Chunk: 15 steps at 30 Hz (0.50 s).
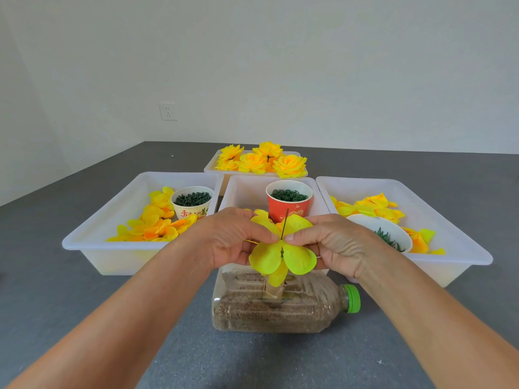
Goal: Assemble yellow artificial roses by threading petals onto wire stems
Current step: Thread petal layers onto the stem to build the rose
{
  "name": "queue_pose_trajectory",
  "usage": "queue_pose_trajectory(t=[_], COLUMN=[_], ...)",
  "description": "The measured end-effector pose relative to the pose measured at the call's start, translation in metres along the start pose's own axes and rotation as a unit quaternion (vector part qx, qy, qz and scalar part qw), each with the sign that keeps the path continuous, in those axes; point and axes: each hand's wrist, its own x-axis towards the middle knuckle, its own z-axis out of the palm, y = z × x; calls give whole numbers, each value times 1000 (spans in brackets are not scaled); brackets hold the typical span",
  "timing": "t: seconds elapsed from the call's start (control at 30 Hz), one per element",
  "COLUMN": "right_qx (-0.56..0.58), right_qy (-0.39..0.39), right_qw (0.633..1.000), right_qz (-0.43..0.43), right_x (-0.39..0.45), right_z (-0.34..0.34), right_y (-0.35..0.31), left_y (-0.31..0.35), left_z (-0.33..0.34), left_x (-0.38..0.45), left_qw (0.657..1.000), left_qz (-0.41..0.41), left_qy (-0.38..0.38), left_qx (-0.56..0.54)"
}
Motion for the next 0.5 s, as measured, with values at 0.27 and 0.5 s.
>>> queue_pose_trajectory(t=[0.27, 0.5], right_qx=[-3, 5], right_qy=[12, 20], right_qw=[1000, 999], right_qz=[20, 32], right_x=[1, 6], right_z=[6, 7], right_y=[1, 6], left_y=[-3, -6], left_z=[3, 1], left_x=[0, 1], left_qw=[1000, 999], left_qz=[-15, -26], left_qy=[18, 16], left_qx=[1, 20])
